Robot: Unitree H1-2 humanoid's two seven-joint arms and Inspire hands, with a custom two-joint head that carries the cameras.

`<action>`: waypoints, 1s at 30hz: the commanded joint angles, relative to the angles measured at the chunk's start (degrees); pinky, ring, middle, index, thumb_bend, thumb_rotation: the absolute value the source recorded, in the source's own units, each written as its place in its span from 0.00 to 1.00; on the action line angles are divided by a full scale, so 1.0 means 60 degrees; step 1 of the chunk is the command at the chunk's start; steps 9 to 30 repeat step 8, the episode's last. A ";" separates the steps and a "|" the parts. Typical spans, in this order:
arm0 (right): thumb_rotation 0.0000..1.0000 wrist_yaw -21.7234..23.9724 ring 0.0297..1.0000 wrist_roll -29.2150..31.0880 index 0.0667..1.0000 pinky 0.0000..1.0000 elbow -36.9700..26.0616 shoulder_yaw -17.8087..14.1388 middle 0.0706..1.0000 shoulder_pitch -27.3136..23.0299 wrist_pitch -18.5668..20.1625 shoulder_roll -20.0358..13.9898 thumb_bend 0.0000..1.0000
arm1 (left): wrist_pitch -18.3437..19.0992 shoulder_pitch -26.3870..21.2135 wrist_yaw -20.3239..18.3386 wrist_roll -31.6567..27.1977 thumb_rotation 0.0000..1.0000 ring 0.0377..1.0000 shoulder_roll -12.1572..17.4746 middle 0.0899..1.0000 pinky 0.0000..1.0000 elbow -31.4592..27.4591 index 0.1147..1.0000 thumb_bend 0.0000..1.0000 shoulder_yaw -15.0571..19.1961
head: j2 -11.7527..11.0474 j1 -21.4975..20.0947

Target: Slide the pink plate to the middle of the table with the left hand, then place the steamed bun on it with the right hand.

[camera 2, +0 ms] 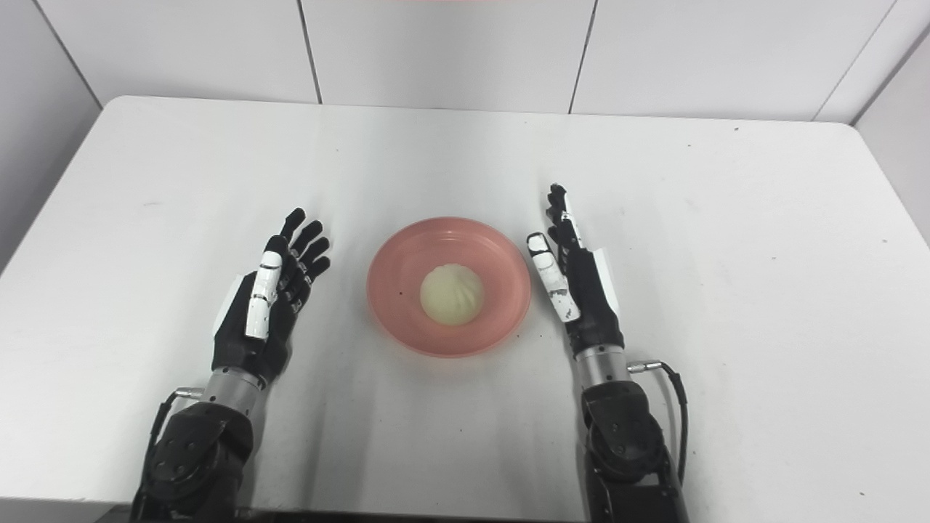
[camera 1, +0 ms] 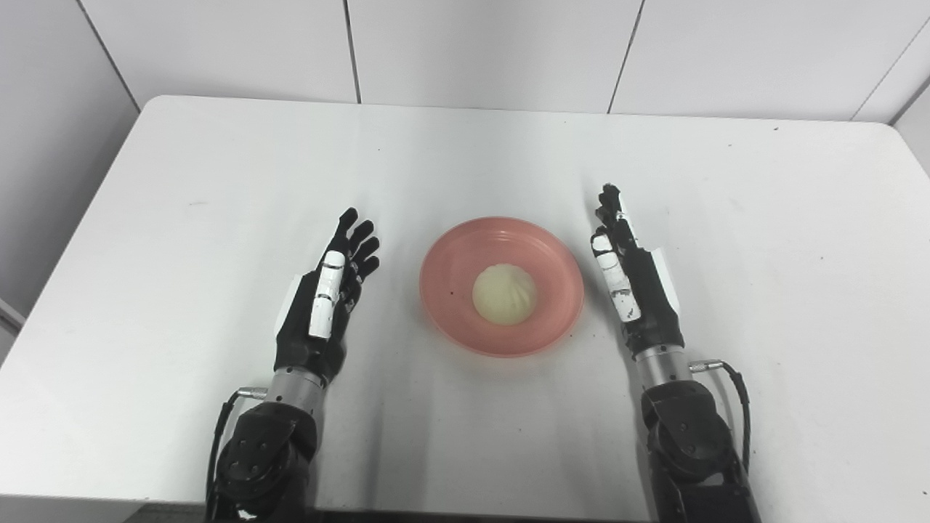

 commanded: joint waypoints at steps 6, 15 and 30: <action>1.00 -0.0015 0.99 0.0160 1.00 0.98 -0.0065 0.0043 1.00 -0.0159 0.0146 0.0091 0.50 | 0.0168 0.0024 0.0042 0.0171 1.00 0.94 0.0089 0.95 0.95 0.0407 0.94 0.54 -0.0025 | 0.0007 0.0036; 1.00 0.0002 0.99 0.0205 1.00 0.98 -0.0059 0.0048 1.00 -0.0168 0.0147 0.0094 0.50 | 0.0170 0.0020 0.0032 0.0161 1.00 0.94 0.0086 0.95 0.95 0.0402 0.94 0.53 -0.0033 | 0.0007 0.0036; 1.00 0.0002 0.99 0.0205 1.00 0.98 -0.0059 0.0048 1.00 -0.0168 0.0147 0.0094 0.50 | 0.0170 0.0020 0.0032 0.0161 1.00 0.94 0.0086 0.95 0.95 0.0402 0.94 0.53 -0.0033 | 0.0007 0.0036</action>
